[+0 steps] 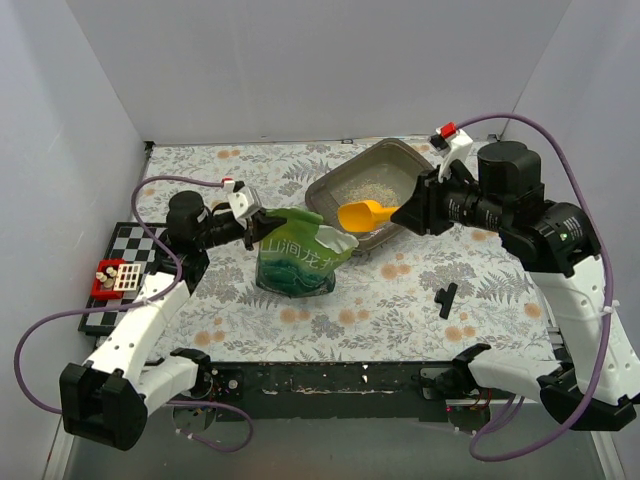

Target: Fill the litter box with clean litter

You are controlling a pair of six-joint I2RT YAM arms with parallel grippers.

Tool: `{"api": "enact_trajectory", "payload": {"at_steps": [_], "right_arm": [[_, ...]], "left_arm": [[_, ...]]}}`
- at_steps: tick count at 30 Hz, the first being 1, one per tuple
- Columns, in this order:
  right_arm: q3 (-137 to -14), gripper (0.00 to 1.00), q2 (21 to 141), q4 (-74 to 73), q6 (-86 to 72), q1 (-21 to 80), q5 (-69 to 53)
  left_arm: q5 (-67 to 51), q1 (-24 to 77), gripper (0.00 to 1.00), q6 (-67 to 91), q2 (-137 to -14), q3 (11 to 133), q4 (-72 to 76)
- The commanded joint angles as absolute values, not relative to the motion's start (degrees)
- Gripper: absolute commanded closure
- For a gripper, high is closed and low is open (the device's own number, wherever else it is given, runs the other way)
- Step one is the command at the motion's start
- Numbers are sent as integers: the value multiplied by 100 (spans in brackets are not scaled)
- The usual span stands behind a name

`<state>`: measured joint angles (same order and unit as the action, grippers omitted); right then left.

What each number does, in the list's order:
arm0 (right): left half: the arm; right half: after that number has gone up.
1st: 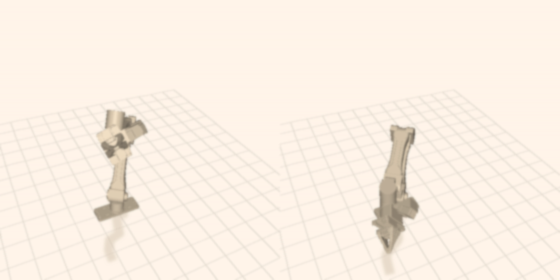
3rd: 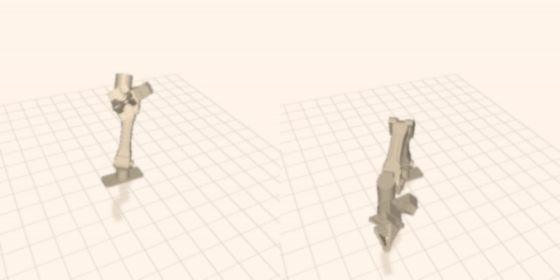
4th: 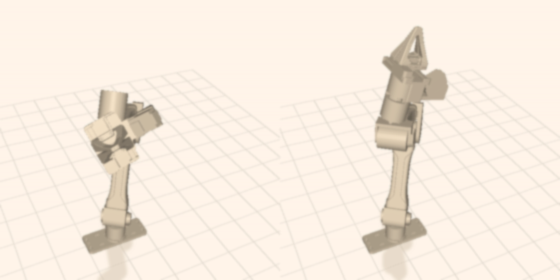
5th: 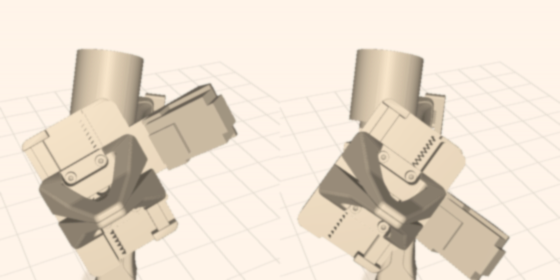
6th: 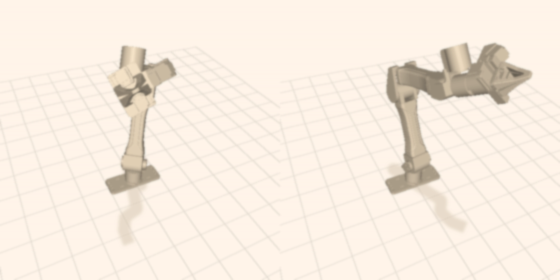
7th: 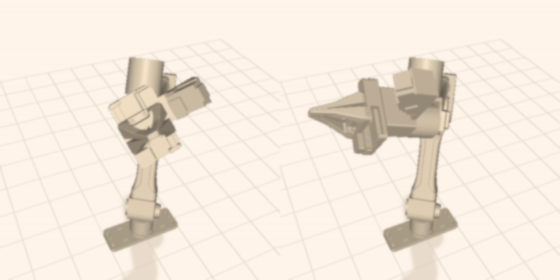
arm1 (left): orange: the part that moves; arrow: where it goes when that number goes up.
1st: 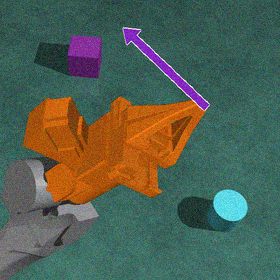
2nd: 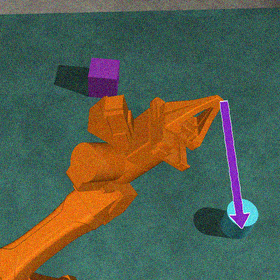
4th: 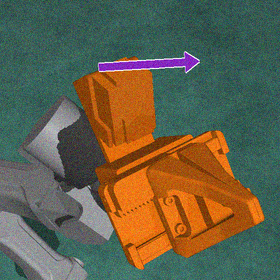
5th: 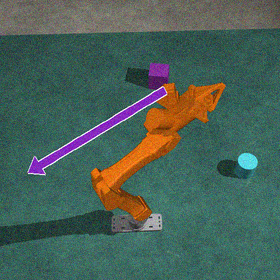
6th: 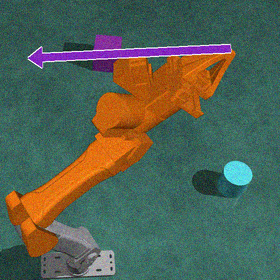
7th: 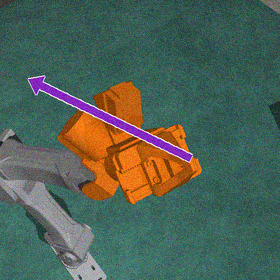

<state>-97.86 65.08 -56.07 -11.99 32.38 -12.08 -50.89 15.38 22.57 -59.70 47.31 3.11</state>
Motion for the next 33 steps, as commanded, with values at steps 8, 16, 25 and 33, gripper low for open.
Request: {"api": "enact_trajectory", "payload": {"at_steps": [8, 16, 25, 33], "right_arm": [[-9774, 99, 6565, -6012, -1477, 3261, -1846], [-9203, 99, 6934, -5538, -1556, 3261, -2311], [-8737, 99, 7830, -5142, -1766, 3427, -2251], [-8895, 99, 8885, -5378, -2100, 3752, -1232]], "left_arm": [[-5221, 1503, 100, 2706, -4958, 3613, 1572], [-5239, 1512, 100, 3655, -4896, 3112, 2257], [-4817, 1591, 100, 4165, -4667, 2383, 2865], [-4238, 1819, 100, 4140, -4544, 2180, 2760]]}}
